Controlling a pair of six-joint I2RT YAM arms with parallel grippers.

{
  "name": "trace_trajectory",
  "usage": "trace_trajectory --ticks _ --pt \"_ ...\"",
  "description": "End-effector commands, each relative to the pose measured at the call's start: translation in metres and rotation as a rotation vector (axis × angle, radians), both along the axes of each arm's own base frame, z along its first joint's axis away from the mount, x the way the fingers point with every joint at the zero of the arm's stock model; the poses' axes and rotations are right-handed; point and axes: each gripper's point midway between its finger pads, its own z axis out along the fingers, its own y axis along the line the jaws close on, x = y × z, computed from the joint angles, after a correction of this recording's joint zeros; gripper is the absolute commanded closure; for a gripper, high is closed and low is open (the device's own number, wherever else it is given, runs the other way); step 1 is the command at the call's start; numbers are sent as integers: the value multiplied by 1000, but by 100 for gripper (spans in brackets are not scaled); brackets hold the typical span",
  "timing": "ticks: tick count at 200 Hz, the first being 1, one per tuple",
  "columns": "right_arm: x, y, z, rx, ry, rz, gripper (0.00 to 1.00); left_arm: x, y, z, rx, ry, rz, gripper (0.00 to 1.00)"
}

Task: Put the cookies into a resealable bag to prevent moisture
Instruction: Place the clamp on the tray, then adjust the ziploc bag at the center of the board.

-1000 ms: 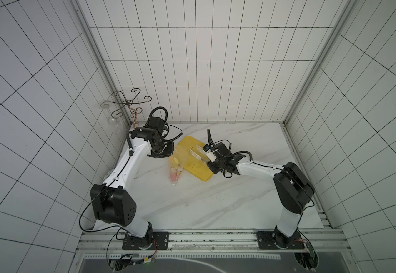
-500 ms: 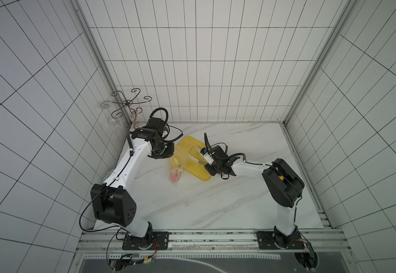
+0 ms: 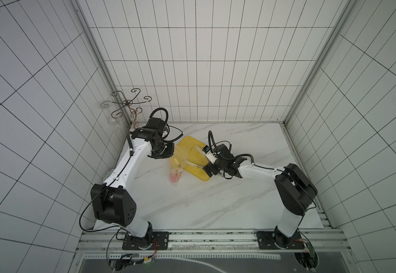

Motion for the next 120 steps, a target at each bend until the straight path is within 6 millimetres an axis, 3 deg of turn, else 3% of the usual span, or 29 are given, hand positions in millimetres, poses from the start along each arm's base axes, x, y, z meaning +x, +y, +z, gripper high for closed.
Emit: trace_trajectory --ticks 1,26,47,74,88,105,120 --pt "-16 2 25 67 -53 75 1 2 -3 8 -8 -41 -25 100" --pt "-43 19 80 169 -229 256 5 -8 -5 7 -22 -32 -46 100" --pt "-66 36 101 136 -364 408 8 -18 -6 7 -37 -29 -57 100" --pt "-88 60 111 98 -462 564 10 -32 -9 6 -64 -19 -72 100" --pt "-97 72 103 43 -482 633 11 -36 -9 5 -67 -17 -74 100" --pt "-97 81 91 -27 -516 664 11 -39 -13 9 -88 -25 -90 100" --pt "-90 89 95 -43 -553 657 13 -41 -16 10 -95 -28 -101 100"
